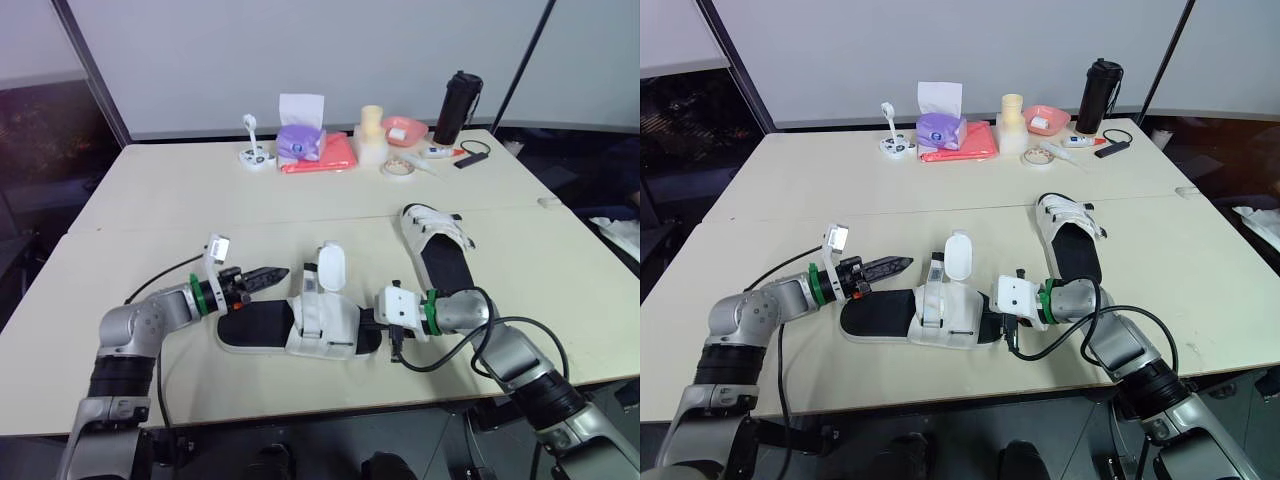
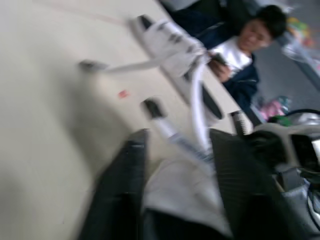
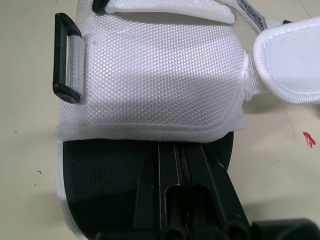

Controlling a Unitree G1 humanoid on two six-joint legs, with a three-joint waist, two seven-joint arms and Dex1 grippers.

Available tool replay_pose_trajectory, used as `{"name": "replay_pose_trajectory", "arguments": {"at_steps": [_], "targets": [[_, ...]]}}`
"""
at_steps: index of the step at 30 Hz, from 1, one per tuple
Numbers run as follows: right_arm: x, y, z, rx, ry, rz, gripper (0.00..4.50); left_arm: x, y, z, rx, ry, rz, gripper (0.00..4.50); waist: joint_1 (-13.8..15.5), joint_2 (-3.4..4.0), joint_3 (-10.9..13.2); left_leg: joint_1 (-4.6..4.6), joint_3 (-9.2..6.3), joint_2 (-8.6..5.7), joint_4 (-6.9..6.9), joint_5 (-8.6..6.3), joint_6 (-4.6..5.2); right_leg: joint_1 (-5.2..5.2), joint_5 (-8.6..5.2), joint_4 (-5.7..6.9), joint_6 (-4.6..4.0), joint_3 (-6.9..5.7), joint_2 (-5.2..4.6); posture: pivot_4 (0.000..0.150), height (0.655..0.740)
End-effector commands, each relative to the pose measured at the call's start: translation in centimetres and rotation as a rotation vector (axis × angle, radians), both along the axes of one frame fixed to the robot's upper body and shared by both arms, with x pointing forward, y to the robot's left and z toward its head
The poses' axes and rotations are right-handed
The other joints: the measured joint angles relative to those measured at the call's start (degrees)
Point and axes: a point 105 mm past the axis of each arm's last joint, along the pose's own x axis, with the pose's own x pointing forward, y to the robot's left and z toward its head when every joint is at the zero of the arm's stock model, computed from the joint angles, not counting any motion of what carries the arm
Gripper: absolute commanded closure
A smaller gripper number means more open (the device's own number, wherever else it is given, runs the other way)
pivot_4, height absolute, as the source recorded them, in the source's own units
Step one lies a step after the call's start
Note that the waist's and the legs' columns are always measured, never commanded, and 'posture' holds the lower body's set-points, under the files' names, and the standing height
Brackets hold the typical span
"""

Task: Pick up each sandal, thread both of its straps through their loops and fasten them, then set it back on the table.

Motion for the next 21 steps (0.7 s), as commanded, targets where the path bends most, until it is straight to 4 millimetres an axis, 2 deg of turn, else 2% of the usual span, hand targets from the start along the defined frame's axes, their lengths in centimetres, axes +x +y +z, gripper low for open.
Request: {"name": "replay_pose_trajectory", "arguments": {"at_steps": [1, 6, 13, 17, 21], "targets": [[-0.3, -1.9, -3.6, -0.099, 0.115, -0.076, 4.5, -0.3, -1.1, 1.8, 0.025, -0.119, -0.097, 3.75, 0.02, 0.0, 0.0, 0.0, 0.0, 0.0, -0.01, 0.0, 0.0, 0.0, 0.0, 0.0, 0.0, 0.0, 0.0, 0.15, 0.74], [-0.3, -1.9, -3.6, -0.1, 0.114, -0.077, 4.5, 0.1, -2.8, 1.0, 0.138, -0.209, -0.203, 3.75, 0.08, -0.01, 0.01, 0.0, 0.02, 0.0, -0.01, 0.0, 0.0, 0.01, 0.0, -0.02, 0.0, -0.01, 0.0, 0.15, 0.74], [-0.5, -2.1, -3.5, -0.1, 0.114, -0.082, 4.5, 2.2, -5.0, -1.8, 0.329, -0.279, -0.246, 3.75, 0.09, -0.1, 0.06, -0.02, 0.03, -0.02, -0.01, 0.02, 0.04, 0.01, 0.0, -0.04, 0.01, -0.01, 0.0, 0.15, 0.74], [-0.6, -2.2, -3.6, -0.103, 0.115, -0.087, 4.5, 2.6, -5.2, -3.7, 0.465, -0.31, -0.289, 3.75, 0.07, -0.16, 0.09, -0.05, 0.03, -0.02, -0.02, 0.04, 0.07, 0.02, 0.0, -0.04, 0.04, -0.02, 0.0, 0.15, 0.74], [-0.6, -2.4, -3.5, -0.103, 0.114, -0.094, 4.5, 2.3, -4.6, -5.0, 0.572, -0.316, -0.364, 3.75, 0.05, -0.17, 0.1, -0.05, 0.03, -0.03, -0.03, 0.05, 0.12, 0.02, -0.02, -0.04, 0.1, -0.05, 0.0, 0.15, 0.74]]}}
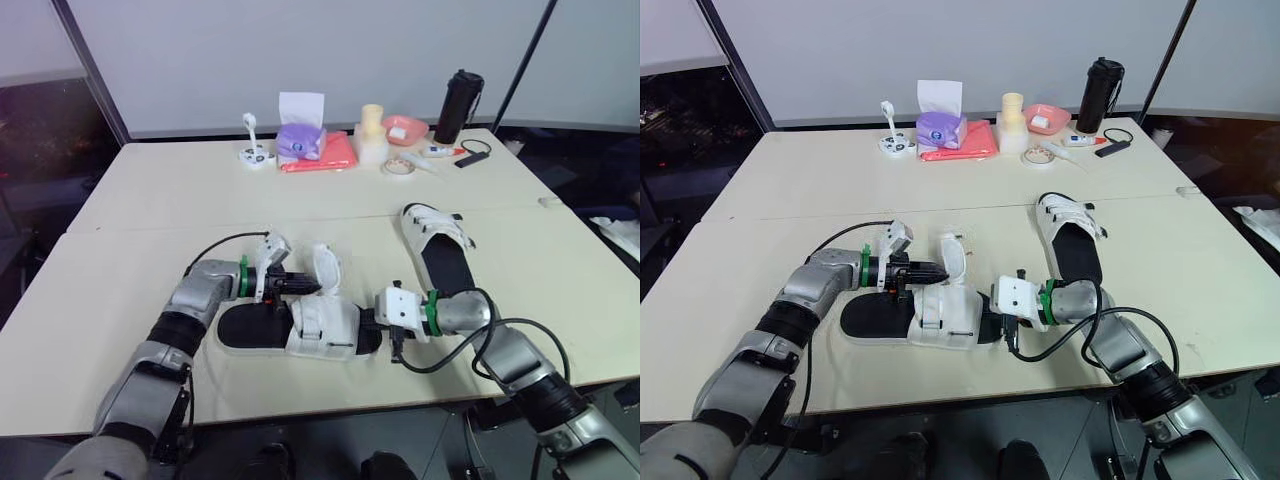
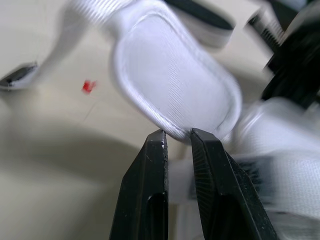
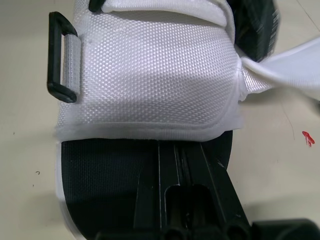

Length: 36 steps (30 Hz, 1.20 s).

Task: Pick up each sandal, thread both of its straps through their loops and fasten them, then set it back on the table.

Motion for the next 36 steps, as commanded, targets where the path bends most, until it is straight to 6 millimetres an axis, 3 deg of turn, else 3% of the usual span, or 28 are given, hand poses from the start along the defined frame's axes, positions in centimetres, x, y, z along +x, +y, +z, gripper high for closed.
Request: {"name": "replay_pose_trajectory", "arguments": {"at_steps": [1, 12, 15, 20, 29, 36], "targets": [[-0.3, -2.3, -3.4, -0.111, 0.112, -0.087, 4.5, -0.6, 0.7, -1.2, 0.13, -0.004, -0.072, 3.75, -0.07, 0.0, 0.0, 0.0, 0.0, 0.0, 0.0, -0.01, 0.01, 0.0, -0.02, 0.0, 0.03, 0.0, 0.0, 0.15, 0.74], [-0.3, -2.1, -3.4, -0.111, 0.109, -0.086, 4.5, -1.6, 2.4, -1.7, 0.184, 0.03, -0.082, 3.75, -0.11, 0.01, 0.0, 0.0, -0.05, 0.0, -0.1, -0.03, 0.11, 0.0, -0.01, 0.01, 0.31, 0.0, 0.0, 0.15, 0.74], [-0.1, -2.0, -3.4, -0.11, 0.108, -0.085, 4.5, 0.4, 2.1, -0.2, 0.114, -0.014, 0.033, 3.75, 0.12, 0.0, 0.0, 0.0, -0.1, -0.01, -0.09, -0.03, 0.11, -0.02, -0.02, 0.01, 0.32, -0.01, -0.01, 0.15, 0.74], [0.0, -2.1, -3.3, -0.112, 0.106, -0.085, 4.5, 2.1, 2.0, 2.4, -0.025, 0.009, 0.124, 3.75, 0.0, -0.26, 0.25, -0.01, -0.15, -0.02, -0.04, -0.02, 0.11, 0.0, -0.01, 0.08, 0.31, -0.06, 0.0, 0.15, 0.74], [-0.1, -2.3, -3.3, -0.115, 0.107, -0.092, 4.5, 2.3, 2.3, 5.5, -0.234, 0.15, 0.133, 3.75, -0.21, -0.27, 0.27, -0.01, -0.12, -0.06, -0.06, 0.0, 0.14, 0.07, 0.02, 0.12, 0.42, -0.07, 0.02, 0.15, 0.74], [0.0, -2.2, -3.3, -0.114, 0.108, -0.092, 4.5, 2.0, 2.0, 6.1, -0.329, 0.254, 0.123, 3.75, -0.23, -0.28, 0.27, -0.01, -0.13, -0.06, -0.04, 0.0, 0.14, 0.07, 0.02, 0.12, 0.42, -0.11, 0.02, 0.15, 0.74]]}}
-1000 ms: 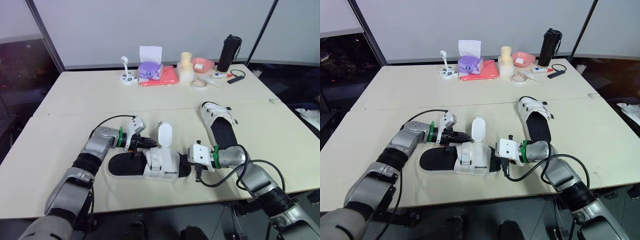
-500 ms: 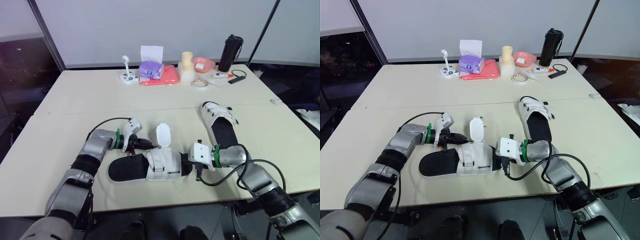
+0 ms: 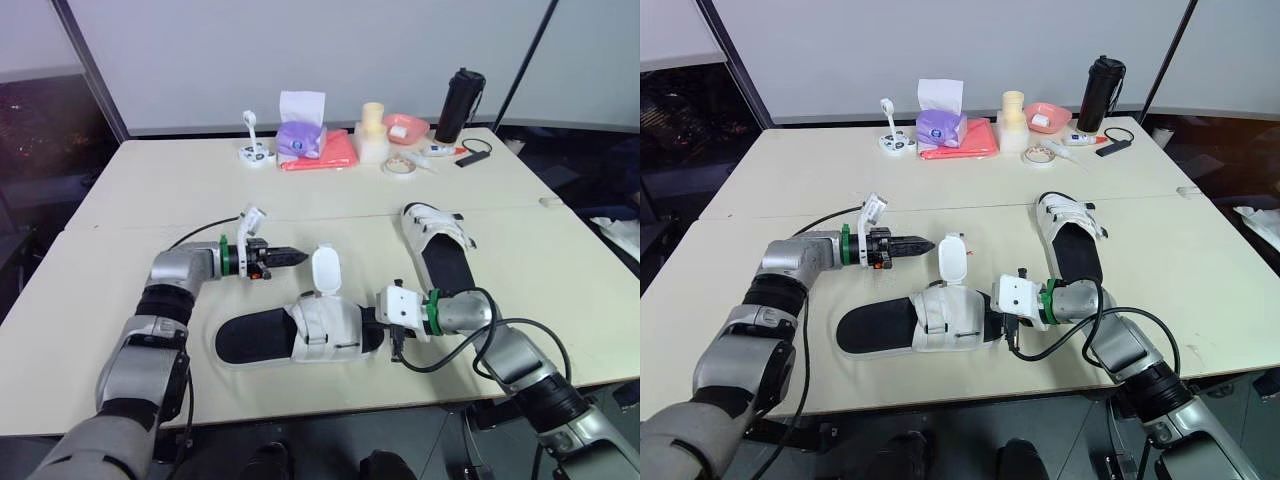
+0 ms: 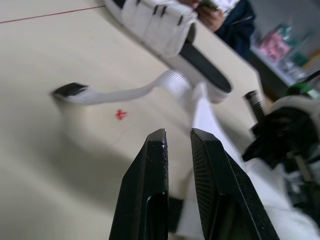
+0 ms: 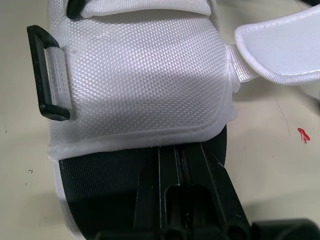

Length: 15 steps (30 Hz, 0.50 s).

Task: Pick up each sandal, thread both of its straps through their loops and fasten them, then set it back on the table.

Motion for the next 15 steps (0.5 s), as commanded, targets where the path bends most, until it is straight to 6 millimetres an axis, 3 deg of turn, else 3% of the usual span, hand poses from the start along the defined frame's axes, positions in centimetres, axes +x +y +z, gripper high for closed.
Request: {"name": "replay_pose_trajectory", "arguments": {"at_steps": [1, 3, 8, 9, 15], "targets": [[-0.2, -2.3, -3.6, -0.113, 0.121, -0.088, 4.5, 0.3, -0.3, 1.8, -0.072, -0.011, 0.005, 3.52, 0.0, 0.0, 0.0, 0.0, -0.01, 0.0, 0.0, 0.0, 0.0, 0.0, 0.0, 0.01, 0.0, 0.0, 0.0, 0.15, 0.74], [-0.2, -2.3, -3.6, -0.114, 0.12, -0.088, 4.5, 0.2, -0.5, 2.0, -0.093, 0.007, 0.0, 2.91, 0.03, 0.0, 0.0, 0.0, 0.0, 0.0, 0.0, 0.0, 0.0, 0.0, 0.0, 0.01, 0.0, 0.0, 0.0, 0.15, 0.74], [-0.3, -2.4, -3.6, -0.114, 0.119, -0.09, 4.5, 0.0, -0.7, 2.1, -0.111, 0.03, -0.016, 0.36, 0.01, 0.0, 0.0, 0.0, 0.01, 0.0, 0.0, 0.0, 0.0, 0.01, 0.0, 0.01, 0.0, 0.0, 0.0, 0.15, 0.74], [-0.3, -2.4, -3.6, -0.114, 0.119, -0.091, 4.5, -0.1, -0.8, 2.1, -0.112, 0.034, -0.017, 0.05, 0.02, 0.0, 0.0, 0.0, 0.0, 0.0, 0.0, 0.0, 0.0, 0.01, 0.0, 0.01, 0.0, 0.0, 0.0, 0.15, 0.74], [-0.4, -2.5, -3.6, -0.114, 0.12, -0.095, 4.5, -0.5, -2.2, 1.3, -0.122, 0.08, -0.054, 0.05, 0.15, 0.0, 0.0, 0.0, 0.01, -0.01, 0.01, 0.0, 0.0, 0.0, 0.0, 0.01, 0.0, -0.01, 0.0, 0.15, 0.74]]}}
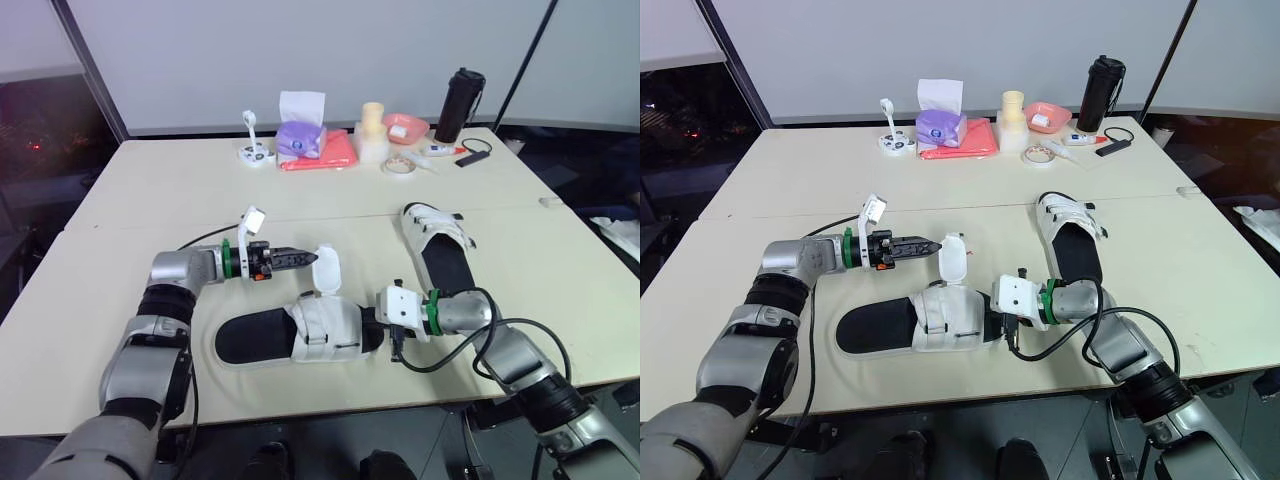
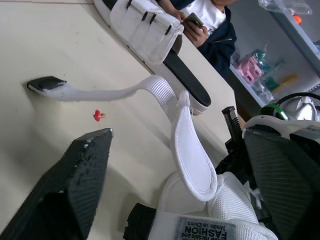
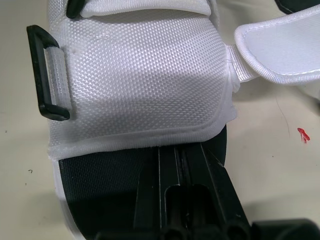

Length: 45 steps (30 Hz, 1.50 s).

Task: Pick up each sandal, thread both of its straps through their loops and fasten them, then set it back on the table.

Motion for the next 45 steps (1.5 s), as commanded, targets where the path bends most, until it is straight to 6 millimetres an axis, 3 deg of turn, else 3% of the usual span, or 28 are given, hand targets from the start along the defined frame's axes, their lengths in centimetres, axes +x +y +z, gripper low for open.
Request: {"name": "replay_pose_trajectory", "arguments": {"at_steps": [1, 6, 14, 34, 39, 42, 45], "targets": [[-0.3, -2.3, -3.5, -0.115, 0.117, -0.09, 4.5, -0.2, -1.9, 1.2, -0.048, -0.013, -0.05, 0.05, 0.05, 0.0, 0.0, 0.0, 0.01, 0.0, 0.01, 0.0, 0.0, 0.01, 0.0, 0.0, 0.0, 0.0, 0.0, 0.15, 0.74], [-0.3, -2.3, -3.4, -0.112, 0.114, -0.092, 4.5, -0.1, -4.2, 0.5, -0.091, 0.06, -0.065, 0.05, 0.0, -0.01, 0.01, 0.0, 0.07, -0.01, 0.02, 0.0, 0.0, 0.13, 0.0, 0.0, 0.0, 0.0, 0.0, 0.15, 0.74], [-0.4, -2.4, -3.5, -0.114, 0.114, -0.1, 4.5, 1.9, -6.5, 2.4, -0.246, 0.117, 0.03, 0.05, -0.03, -0.03, 0.02, 0.0, 0.1, -0.03, 0.02, 0.0, 0.0, 0.15, -0.02, 0.0, 0.05, -0.03, 0.0, 0.15, 0.74], [-0.4, -2.3, -3.5, -0.109, 0.114, -0.105, 4.5, 3.2, -7.7, 6.7, -0.397, 0.078, 0.075, 0.05, -0.03, -0.05, 0.03, 0.0, 0.12, -0.04, 0.04, 0.02, -0.01, 0.19, -0.01, 0.01, 0.08, -0.06, 0.0, 0.15, 0.74], [-0.3, -2.2, -3.5, -0.107, 0.113, -0.104, 4.5, 3.1, -7.6, 6.9, -0.386, 0.063, 0.06, 0.05, -0.07, -0.05, 0.03, 0.0, 0.12, -0.05, 0.04, 0.02, -0.02, 0.19, -0.01, 0.01, 0.08, -0.06, 0.0, 0.15, 0.74], [-0.3, -2.2, -3.5, -0.107, 0.113, -0.104, 4.5, 3.0, -7.3, 6.8, -0.37, 0.047, 0.051, 0.93, -0.08, -0.05, 0.03, 0.0, 0.12, -0.05, 0.04, 0.02, -0.02, 0.19, -0.01, 0.02, 0.08, -0.06, 0.0, 0.15, 0.74], [-0.3, -2.2, -3.6, -0.108, 0.113, -0.103, 4.5, 2.8, -7.1, 6.7, -0.352, 0.024, 0.036, 2.44, -0.08, -0.05, 0.03, 0.0, 0.12, -0.05, 0.04, 0.02, -0.02, 0.19, -0.01, 0.03, 0.08, -0.06, 0.0, 0.15, 0.74]]}}
